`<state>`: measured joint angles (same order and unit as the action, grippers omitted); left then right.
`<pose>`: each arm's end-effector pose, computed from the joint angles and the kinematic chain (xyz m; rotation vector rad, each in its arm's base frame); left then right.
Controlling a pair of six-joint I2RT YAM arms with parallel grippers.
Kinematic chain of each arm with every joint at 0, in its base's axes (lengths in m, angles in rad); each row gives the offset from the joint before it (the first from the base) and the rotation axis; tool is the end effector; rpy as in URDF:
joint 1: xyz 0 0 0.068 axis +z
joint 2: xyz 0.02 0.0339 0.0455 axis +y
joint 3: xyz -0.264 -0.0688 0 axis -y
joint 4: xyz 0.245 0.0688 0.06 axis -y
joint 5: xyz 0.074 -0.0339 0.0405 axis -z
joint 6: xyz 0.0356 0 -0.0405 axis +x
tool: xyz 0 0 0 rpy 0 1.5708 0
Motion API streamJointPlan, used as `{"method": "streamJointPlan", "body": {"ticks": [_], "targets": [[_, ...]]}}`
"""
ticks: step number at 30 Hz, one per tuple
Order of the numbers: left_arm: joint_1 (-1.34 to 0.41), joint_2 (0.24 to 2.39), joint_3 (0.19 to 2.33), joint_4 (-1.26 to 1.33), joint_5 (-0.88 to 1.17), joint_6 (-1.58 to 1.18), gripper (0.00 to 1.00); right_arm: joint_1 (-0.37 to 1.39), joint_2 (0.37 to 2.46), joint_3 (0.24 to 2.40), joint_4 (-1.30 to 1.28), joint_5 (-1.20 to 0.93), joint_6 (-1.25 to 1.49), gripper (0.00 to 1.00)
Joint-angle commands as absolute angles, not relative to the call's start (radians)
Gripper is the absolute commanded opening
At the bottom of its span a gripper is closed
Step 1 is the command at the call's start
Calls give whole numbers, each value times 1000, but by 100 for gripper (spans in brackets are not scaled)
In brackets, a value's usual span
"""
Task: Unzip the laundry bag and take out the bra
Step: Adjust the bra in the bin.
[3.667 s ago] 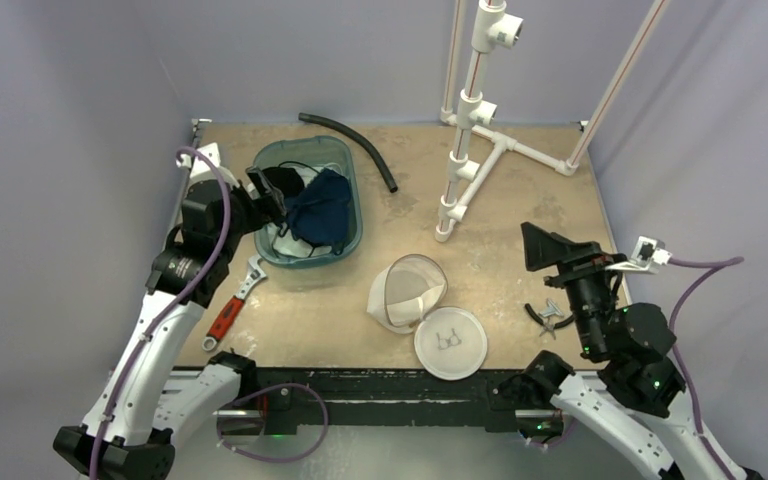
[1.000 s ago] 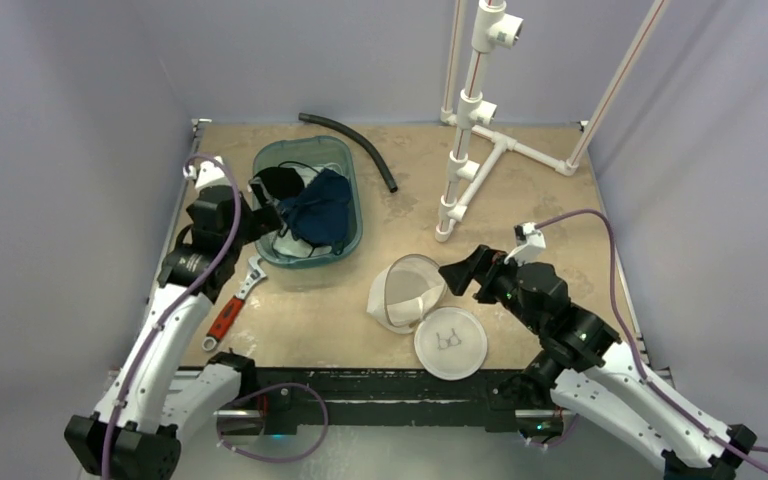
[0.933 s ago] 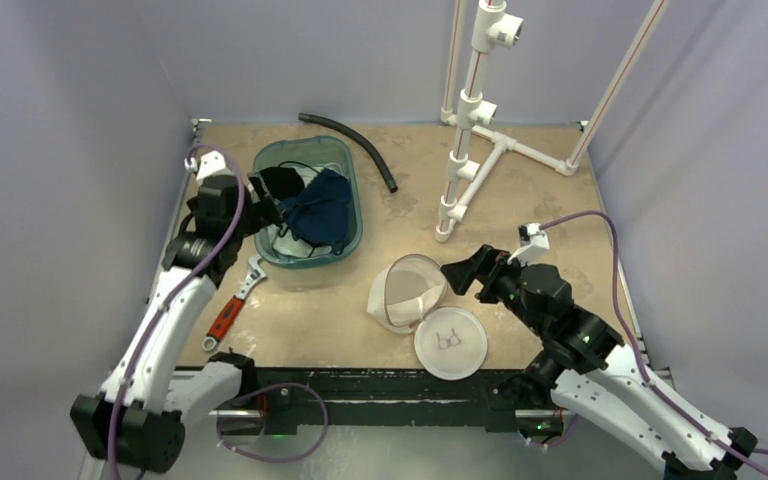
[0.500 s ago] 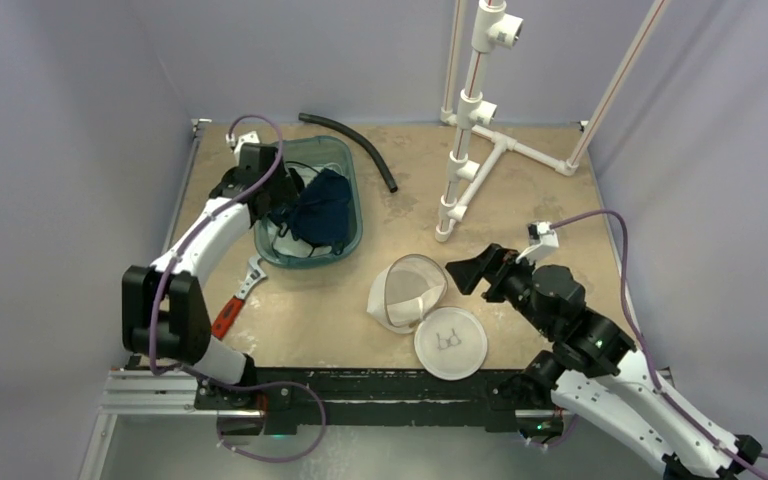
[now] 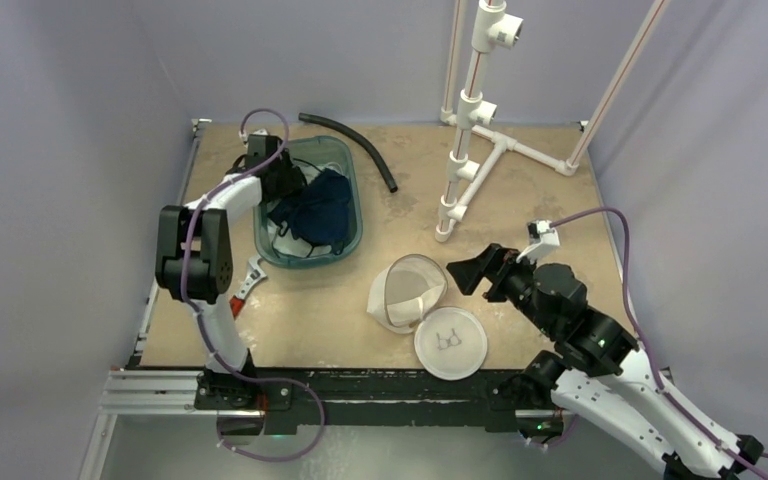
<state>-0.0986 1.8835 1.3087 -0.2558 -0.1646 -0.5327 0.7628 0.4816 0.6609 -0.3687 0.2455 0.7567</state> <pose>0.4116 -0.0349 0.2013 -0.5888 2.3154 -0.1004 0.0949 0.0787 0.3181 0.1812 1.8320 0.8787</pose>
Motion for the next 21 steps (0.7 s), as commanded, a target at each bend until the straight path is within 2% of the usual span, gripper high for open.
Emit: {"method": "streamJointPlan", "body": {"ticks": [1,6,8,14,18,21], "targets": [[-85,1956,1396,-112,124,-474,67,761,491,706,-372,269,730,97],[-87,1936,1367,-16,253,-444,66,762,506,715,-365,275,712,97],[-89,1929,1387,-36,242,-444,69,761,515,718,-361,274,702,97],[-88,1785,1362,-135,19,-460,84,761,525,734,-357,273,678,98],[-97,1587,1337,-221,-122,-486,88,761,508,731,-358,279,675,98],[-166,1397,1270,-261,-210,-493,89,761,492,708,-347,268,695,98]]}}
